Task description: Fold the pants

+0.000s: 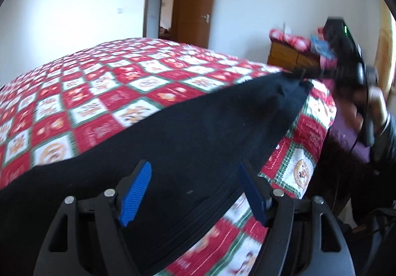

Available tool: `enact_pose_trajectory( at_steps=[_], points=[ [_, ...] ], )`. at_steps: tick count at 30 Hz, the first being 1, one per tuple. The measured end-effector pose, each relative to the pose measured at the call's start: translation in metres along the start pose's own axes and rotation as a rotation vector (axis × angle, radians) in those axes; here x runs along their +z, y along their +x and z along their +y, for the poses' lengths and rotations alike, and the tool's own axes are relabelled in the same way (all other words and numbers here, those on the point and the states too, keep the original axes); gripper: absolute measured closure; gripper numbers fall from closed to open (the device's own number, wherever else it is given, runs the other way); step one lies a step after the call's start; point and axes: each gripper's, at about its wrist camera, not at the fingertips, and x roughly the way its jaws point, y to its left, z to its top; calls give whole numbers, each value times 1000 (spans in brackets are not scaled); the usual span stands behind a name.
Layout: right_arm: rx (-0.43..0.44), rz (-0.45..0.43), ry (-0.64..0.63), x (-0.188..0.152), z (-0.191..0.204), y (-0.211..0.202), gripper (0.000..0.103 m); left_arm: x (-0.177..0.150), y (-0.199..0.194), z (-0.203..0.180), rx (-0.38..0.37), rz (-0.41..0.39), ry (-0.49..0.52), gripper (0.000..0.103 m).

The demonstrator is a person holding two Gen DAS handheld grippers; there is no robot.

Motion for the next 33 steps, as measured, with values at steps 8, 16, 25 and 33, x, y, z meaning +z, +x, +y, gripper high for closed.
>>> enact_pose_trajectory(
  at_steps=[8, 16, 25, 33],
  points=[
    [-237, -199, 360, -12, -133, -59, 42, 8, 33, -44, -4, 59, 99, 28],
    [-276, -268, 548, -33, -189, -75, 42, 2, 65, -73, 88, 122, 175, 42],
    [-266, -318, 584, -39, -203, -80, 42, 5, 70, -62, 104, 158, 123, 53],
    [-152, -281, 667, -43, -226, -70, 42, 2, 70, -71, 157, 170, 159, 61]
  ],
)
